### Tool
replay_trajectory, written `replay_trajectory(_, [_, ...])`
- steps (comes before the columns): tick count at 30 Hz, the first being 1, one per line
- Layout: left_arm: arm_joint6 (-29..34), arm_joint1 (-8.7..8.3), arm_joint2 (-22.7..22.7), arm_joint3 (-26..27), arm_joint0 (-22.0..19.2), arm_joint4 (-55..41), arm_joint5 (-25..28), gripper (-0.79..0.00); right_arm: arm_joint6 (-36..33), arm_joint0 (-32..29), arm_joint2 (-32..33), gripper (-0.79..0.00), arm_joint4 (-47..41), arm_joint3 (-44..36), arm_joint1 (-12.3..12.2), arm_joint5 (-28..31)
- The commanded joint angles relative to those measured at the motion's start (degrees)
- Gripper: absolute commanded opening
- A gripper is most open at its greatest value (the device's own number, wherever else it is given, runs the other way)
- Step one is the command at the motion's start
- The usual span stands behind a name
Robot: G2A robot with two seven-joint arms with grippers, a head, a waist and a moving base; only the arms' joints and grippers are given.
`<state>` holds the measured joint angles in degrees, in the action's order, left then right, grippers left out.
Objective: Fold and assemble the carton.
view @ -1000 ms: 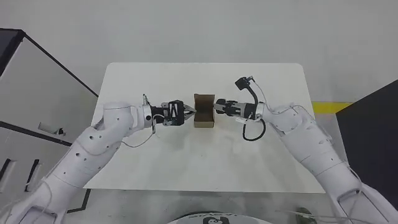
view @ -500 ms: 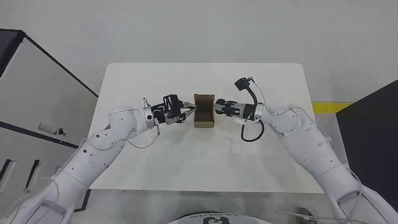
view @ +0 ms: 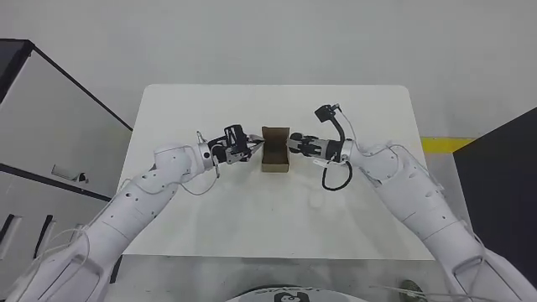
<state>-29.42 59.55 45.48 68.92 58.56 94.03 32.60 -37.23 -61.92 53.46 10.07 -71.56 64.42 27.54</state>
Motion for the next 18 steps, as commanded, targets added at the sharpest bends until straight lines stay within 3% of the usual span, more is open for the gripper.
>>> replay_trajectory(1, [-0.14, 0.44, -0.74, -0.9, -0.55, 0.02, 0.17, -0.785, 0.29, 0.19, -0.33, -0.785, 0.37, 0.23, 0.17, -0.55])
replay_trajectory(18, [-0.31, 2.92, -4.05, -5.7, -3.35, 1.48, 0.79, -0.785, 0.97, 2.19, -3.17, -0.785, 2.98, 2.8, 1.68, -3.28])
